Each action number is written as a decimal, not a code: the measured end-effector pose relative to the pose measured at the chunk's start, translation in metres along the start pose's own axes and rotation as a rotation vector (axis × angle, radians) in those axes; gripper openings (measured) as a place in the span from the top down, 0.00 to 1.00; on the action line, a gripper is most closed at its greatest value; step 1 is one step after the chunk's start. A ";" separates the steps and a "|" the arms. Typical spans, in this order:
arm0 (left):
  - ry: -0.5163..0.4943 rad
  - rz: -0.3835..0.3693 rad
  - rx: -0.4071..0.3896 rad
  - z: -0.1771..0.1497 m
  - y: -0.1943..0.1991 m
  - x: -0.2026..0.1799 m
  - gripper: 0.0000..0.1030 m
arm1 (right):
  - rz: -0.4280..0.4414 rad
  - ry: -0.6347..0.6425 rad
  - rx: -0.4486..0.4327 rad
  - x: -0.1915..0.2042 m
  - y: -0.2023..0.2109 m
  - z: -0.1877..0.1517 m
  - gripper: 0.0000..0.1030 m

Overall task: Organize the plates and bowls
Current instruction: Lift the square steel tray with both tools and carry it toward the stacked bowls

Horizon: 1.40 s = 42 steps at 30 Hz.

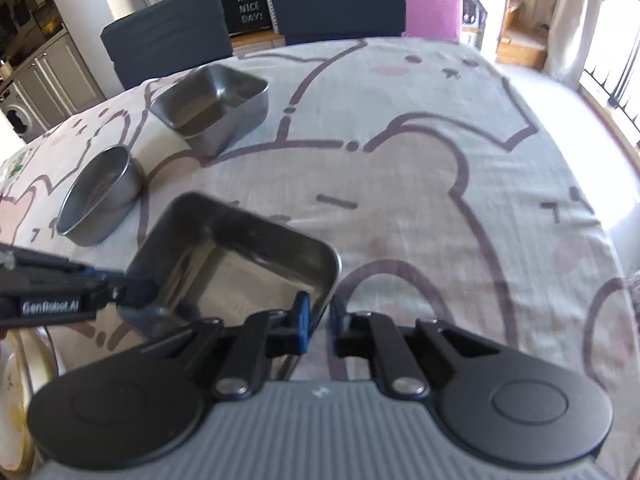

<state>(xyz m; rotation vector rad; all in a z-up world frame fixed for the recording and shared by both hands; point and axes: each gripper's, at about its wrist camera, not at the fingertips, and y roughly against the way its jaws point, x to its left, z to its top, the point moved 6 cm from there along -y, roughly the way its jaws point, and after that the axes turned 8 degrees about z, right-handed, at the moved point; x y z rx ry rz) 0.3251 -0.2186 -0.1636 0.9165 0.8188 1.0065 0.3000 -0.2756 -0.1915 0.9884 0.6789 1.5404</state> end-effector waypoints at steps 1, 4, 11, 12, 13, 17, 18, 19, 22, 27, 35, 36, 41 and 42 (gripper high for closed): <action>-0.011 -0.011 0.006 -0.003 0.002 -0.003 0.96 | -0.002 -0.003 -0.012 -0.001 0.003 0.001 0.90; -0.049 -0.031 0.029 -0.016 0.009 -0.014 0.94 | 0.002 -0.029 -0.026 -0.008 0.012 0.000 0.93; -0.093 -0.052 0.094 -0.046 0.015 -0.031 0.90 | -0.006 0.004 0.021 -0.010 0.019 -0.019 0.95; -0.093 -0.052 0.098 -0.049 0.017 -0.032 0.90 | -0.008 0.009 0.030 -0.009 0.019 -0.021 0.95; -0.089 -0.053 0.104 -0.051 0.017 -0.032 0.90 | -0.012 0.015 0.039 -0.008 0.019 -0.023 0.95; -0.079 -0.053 0.122 -0.060 0.017 -0.034 0.89 | -0.025 0.040 0.074 -0.004 0.018 -0.031 0.95; -0.080 -0.052 0.120 -0.060 0.017 -0.035 0.89 | -0.027 0.045 0.082 -0.004 0.018 -0.032 0.95; -0.080 -0.054 0.123 -0.061 0.017 -0.035 0.89 | -0.029 0.051 0.086 -0.003 0.018 -0.032 0.95; -0.077 -0.064 0.131 -0.063 0.017 -0.035 0.89 | -0.026 0.053 0.093 -0.003 0.019 -0.033 0.95; -0.073 -0.074 0.142 -0.064 0.017 -0.037 0.88 | -0.031 0.056 0.100 -0.003 0.019 -0.033 0.95; -0.070 -0.076 0.130 -0.063 0.017 -0.036 0.88 | -0.044 0.068 0.108 -0.002 0.017 -0.033 0.95; -0.070 -0.074 0.126 -0.063 0.018 -0.035 0.86 | -0.043 0.067 0.107 -0.002 0.017 -0.033 0.95; -0.065 -0.064 0.120 -0.061 0.020 -0.031 0.72 | -0.031 0.076 0.107 -0.002 0.019 -0.032 0.87; -0.066 -0.063 0.120 -0.060 0.020 -0.031 0.67 | -0.027 0.083 0.109 -0.001 0.020 -0.032 0.84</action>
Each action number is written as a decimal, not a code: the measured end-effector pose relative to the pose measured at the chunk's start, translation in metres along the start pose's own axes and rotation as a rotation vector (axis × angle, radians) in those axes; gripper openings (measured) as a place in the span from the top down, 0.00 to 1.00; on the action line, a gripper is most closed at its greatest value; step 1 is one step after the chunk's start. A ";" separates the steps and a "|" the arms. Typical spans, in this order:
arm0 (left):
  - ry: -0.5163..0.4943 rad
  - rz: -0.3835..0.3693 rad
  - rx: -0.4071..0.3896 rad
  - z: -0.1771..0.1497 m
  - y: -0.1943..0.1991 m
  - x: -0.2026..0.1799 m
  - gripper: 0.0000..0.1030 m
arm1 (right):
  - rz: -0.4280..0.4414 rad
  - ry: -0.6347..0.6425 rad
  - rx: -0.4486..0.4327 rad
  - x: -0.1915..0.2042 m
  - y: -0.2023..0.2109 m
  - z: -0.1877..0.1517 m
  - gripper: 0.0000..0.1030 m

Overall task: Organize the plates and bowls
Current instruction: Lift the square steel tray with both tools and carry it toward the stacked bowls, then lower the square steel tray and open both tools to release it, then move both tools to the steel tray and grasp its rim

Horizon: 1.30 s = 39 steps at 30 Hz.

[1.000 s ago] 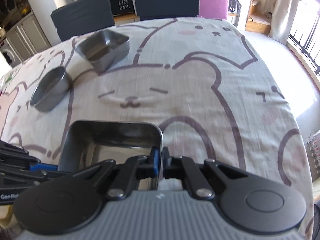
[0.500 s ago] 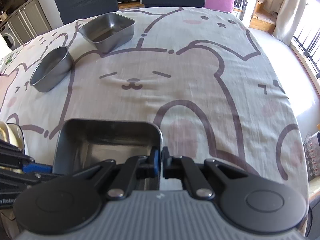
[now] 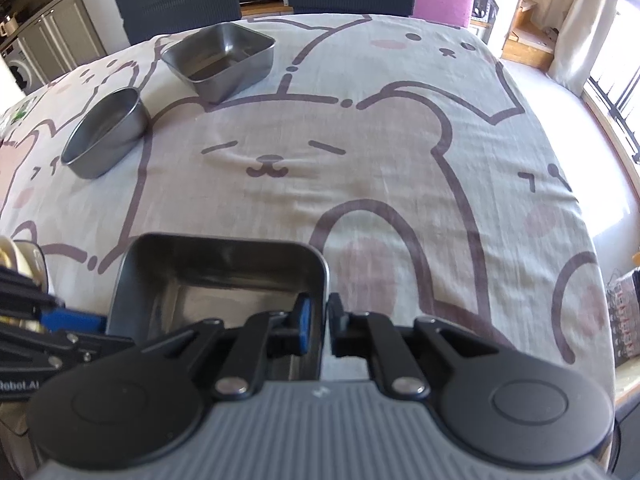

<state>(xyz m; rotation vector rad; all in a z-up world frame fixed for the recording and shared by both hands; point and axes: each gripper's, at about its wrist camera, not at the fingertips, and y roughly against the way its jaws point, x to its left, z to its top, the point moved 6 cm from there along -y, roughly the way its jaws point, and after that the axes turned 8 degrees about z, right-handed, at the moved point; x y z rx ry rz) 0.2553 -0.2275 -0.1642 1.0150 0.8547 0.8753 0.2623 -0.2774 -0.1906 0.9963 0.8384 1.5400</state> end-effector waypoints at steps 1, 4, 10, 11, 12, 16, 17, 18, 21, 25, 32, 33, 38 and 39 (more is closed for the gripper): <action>-0.001 -0.002 -0.001 0.000 0.001 0.001 0.65 | 0.002 0.004 -0.002 0.001 0.001 -0.001 0.74; -0.009 0.001 -0.010 0.001 0.005 0.002 0.60 | -0.005 0.027 -0.007 0.002 0.007 -0.002 0.55; -0.005 0.025 -0.099 0.012 0.030 0.011 0.28 | -0.024 0.008 -0.065 0.001 0.033 0.001 0.35; 0.000 0.033 -0.122 0.014 0.036 0.015 0.22 | -0.025 0.001 -0.082 0.001 0.038 0.003 0.31; 0.005 0.048 -0.149 0.017 0.042 0.018 0.17 | -0.024 -0.009 -0.105 0.001 0.045 0.006 0.29; 0.019 0.102 -0.255 0.032 0.067 0.036 0.06 | -0.009 -0.072 -0.200 0.005 0.067 0.017 0.08; 0.029 0.112 -0.279 0.037 0.073 0.043 0.04 | -0.012 -0.082 -0.223 0.006 0.071 0.019 0.02; 0.041 0.120 -0.302 0.042 0.079 0.050 0.01 | -0.015 -0.091 -0.251 0.009 0.074 0.023 0.01; 0.080 0.146 -0.366 0.060 0.092 0.073 0.00 | -0.008 -0.149 -0.311 0.017 0.078 0.034 0.00; 0.089 0.210 -0.419 0.087 0.099 0.102 0.00 | 0.024 -0.282 -0.365 0.023 0.072 0.055 0.00; 0.029 0.309 -0.482 0.139 0.092 0.140 0.00 | 0.072 -0.563 -0.413 0.031 0.029 0.097 0.00; 0.008 0.316 -0.483 0.146 0.088 0.143 0.00 | 0.077 -0.592 -0.403 0.033 0.018 0.102 0.00; -0.078 0.322 -0.478 0.182 0.061 0.152 0.00 | 0.153 -0.722 -0.348 0.044 -0.031 0.120 0.00; -0.091 0.319 -0.479 0.189 0.054 0.152 0.02 | 0.165 -0.738 -0.342 0.045 -0.038 0.124 0.00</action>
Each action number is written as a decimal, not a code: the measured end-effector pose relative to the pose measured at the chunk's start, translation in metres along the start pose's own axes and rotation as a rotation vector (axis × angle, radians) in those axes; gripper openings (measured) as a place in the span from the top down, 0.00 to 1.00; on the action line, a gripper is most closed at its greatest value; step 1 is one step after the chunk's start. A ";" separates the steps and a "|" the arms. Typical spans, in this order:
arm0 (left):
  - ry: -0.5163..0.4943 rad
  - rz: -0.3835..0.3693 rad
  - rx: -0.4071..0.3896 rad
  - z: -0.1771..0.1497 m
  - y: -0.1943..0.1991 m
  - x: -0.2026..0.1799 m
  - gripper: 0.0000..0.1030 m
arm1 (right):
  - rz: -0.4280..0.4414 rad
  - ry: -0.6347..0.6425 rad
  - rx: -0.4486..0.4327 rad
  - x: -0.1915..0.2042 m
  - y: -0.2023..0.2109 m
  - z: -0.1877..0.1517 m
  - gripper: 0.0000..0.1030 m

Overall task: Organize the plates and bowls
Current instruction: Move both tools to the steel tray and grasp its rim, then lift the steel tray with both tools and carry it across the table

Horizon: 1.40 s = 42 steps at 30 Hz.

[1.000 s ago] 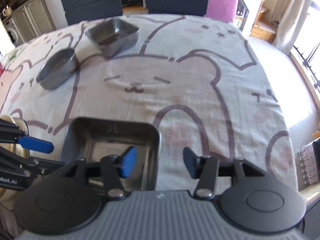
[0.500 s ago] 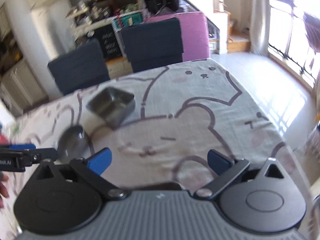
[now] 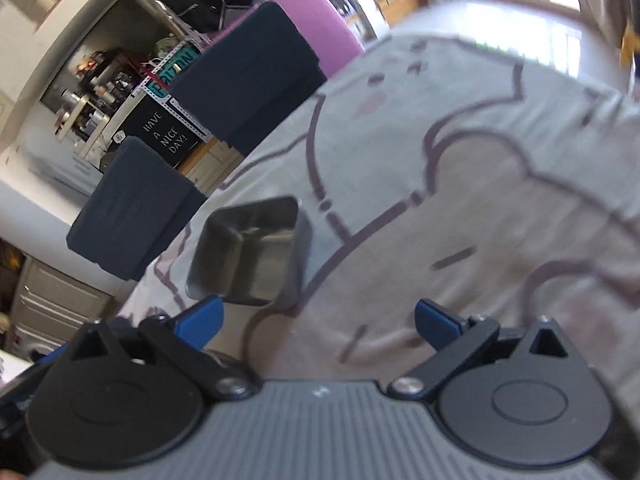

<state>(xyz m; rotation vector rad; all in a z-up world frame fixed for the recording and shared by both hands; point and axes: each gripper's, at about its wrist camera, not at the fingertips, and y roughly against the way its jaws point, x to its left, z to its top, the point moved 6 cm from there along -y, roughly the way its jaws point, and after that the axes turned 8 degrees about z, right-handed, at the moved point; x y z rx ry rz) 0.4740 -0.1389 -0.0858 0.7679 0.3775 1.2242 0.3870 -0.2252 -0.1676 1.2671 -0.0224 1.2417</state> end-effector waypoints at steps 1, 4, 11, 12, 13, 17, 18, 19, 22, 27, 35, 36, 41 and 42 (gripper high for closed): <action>-0.010 -0.003 -0.004 0.004 -0.009 -0.001 0.02 | -0.001 -0.007 0.003 0.001 -0.007 0.001 0.00; -0.011 -0.015 -0.006 0.012 -0.034 0.000 0.10 | -0.017 -0.009 -0.041 0.003 -0.024 0.007 0.04; -0.018 -0.045 0.032 0.022 -0.089 -0.011 0.30 | 0.013 -0.009 -0.065 0.001 -0.046 0.017 0.20; -0.030 -0.043 0.043 0.021 -0.094 -0.014 0.35 | 0.015 0.010 -0.063 0.003 -0.050 0.017 0.20; -0.041 -0.042 0.053 0.020 -0.099 -0.016 0.38 | 0.014 0.024 -0.060 0.004 -0.054 0.017 0.23; -0.051 -0.039 0.073 0.015 -0.110 -0.021 0.53 | -0.006 0.081 -0.055 0.011 -0.063 0.015 0.37; -0.044 -0.038 0.071 0.014 -0.110 -0.020 0.61 | -0.014 0.094 -0.052 0.011 -0.066 0.014 0.39; -0.033 -0.041 0.071 0.014 -0.111 -0.019 0.66 | -0.018 0.103 -0.046 0.012 -0.068 0.013 0.44; 0.046 -0.109 0.110 0.013 -0.113 -0.017 0.87 | -0.016 0.107 -0.018 0.010 -0.072 0.010 0.65; 0.038 -0.111 0.137 0.009 -0.105 -0.023 0.94 | -0.009 0.155 -0.023 0.018 -0.064 0.009 0.87; 0.091 -0.097 0.124 0.006 -0.075 -0.019 0.97 | -0.042 0.225 0.006 0.022 -0.058 0.010 0.92; 0.099 -0.093 0.119 0.006 -0.069 -0.018 0.97 | -0.036 0.236 0.008 0.024 -0.054 0.011 0.92; 0.140 -0.078 0.092 0.006 -0.028 -0.013 0.98 | 0.002 0.279 0.003 0.030 -0.030 0.013 0.93; 0.147 -0.075 0.084 0.005 -0.018 -0.012 0.98 | 0.014 0.286 0.005 0.032 -0.024 0.013 0.94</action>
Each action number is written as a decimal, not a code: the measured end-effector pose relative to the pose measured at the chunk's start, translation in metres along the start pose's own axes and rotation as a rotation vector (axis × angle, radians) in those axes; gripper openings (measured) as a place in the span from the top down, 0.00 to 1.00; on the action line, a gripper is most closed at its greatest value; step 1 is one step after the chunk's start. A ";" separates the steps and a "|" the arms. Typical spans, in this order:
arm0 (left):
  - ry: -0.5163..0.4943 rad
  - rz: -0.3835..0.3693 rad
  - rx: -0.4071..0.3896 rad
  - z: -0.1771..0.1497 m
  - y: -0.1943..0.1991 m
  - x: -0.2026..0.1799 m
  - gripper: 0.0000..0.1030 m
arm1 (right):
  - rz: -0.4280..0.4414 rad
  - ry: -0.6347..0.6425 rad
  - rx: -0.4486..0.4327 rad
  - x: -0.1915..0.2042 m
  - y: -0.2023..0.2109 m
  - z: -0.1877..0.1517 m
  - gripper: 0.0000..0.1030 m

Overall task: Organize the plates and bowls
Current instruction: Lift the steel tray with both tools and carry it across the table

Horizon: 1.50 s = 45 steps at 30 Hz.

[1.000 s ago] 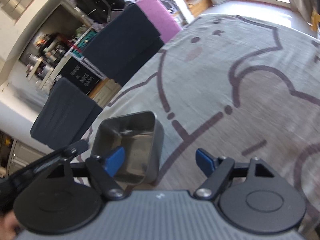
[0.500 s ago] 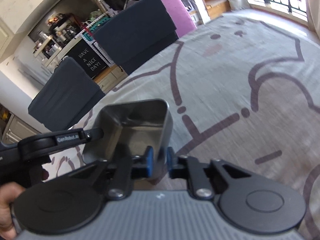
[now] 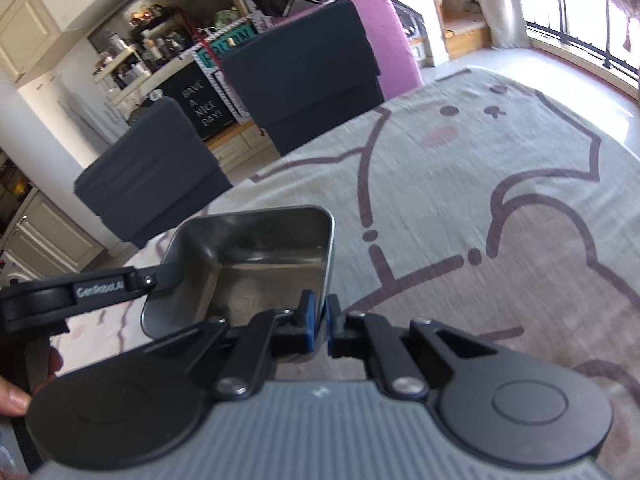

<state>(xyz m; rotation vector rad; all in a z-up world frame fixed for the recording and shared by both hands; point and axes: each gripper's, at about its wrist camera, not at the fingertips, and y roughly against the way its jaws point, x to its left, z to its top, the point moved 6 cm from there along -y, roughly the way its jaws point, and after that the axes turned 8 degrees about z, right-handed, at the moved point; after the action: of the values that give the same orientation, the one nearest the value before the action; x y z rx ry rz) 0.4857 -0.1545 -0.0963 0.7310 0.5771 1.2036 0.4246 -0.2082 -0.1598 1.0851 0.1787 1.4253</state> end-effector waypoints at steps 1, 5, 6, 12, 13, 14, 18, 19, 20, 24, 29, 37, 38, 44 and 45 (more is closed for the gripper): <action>0.003 0.007 -0.008 -0.002 0.010 0.000 0.98 | 0.014 0.013 -0.001 0.002 0.006 0.000 0.94; 0.026 0.033 -0.033 -0.013 0.050 0.000 0.98 | 0.062 0.089 0.003 0.011 0.033 -0.004 0.94; 0.032 0.038 -0.038 -0.017 0.060 0.000 0.98 | 0.071 0.106 0.006 0.015 0.040 -0.006 0.94; 0.078 0.051 -0.062 -0.043 0.112 -0.007 0.98 | 0.112 0.173 0.012 0.028 0.086 -0.022 0.94; 0.085 0.049 -0.064 -0.048 0.120 -0.009 0.98 | 0.116 0.188 0.011 0.028 0.093 -0.024 0.94; 0.089 0.049 -0.069 -0.053 0.128 -0.011 0.98 | 0.119 0.201 0.016 0.027 0.099 -0.026 0.94; 0.114 0.031 -0.086 -0.074 0.151 -0.023 0.98 | 0.129 0.248 0.017 0.023 0.126 -0.034 0.94; 0.117 0.025 -0.084 -0.080 0.154 -0.026 0.98 | 0.127 0.265 0.012 0.021 0.133 -0.037 0.94; 0.117 0.019 -0.086 -0.086 0.157 -0.030 0.97 | 0.123 0.276 0.011 0.019 0.138 -0.040 0.94; 0.139 -0.019 -0.077 -0.108 0.160 -0.045 0.97 | 0.102 0.292 0.020 0.004 0.160 -0.055 0.94; 0.151 -0.057 -0.056 -0.123 0.159 -0.061 0.97 | 0.074 0.288 0.030 -0.011 0.175 -0.066 0.93; 0.156 -0.121 0.004 -0.142 0.148 -0.082 0.96 | 0.046 0.283 0.022 -0.033 0.191 -0.072 0.93; 0.156 -0.130 0.013 -0.144 0.146 -0.084 0.96 | 0.046 0.283 0.021 -0.035 0.191 -0.073 0.93; 0.094 -0.148 0.059 -0.155 0.137 -0.103 0.94 | 0.020 0.304 0.035 -0.050 0.195 -0.079 0.93; 0.081 -0.149 0.067 -0.157 0.135 -0.106 0.94 | 0.014 0.309 0.036 -0.051 0.196 -0.080 0.93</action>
<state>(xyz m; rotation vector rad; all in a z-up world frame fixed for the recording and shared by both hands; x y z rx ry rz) 0.2577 -0.2015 -0.0924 0.6854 0.7292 1.0835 0.2218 -0.2547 -0.0941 0.8914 0.4200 1.6030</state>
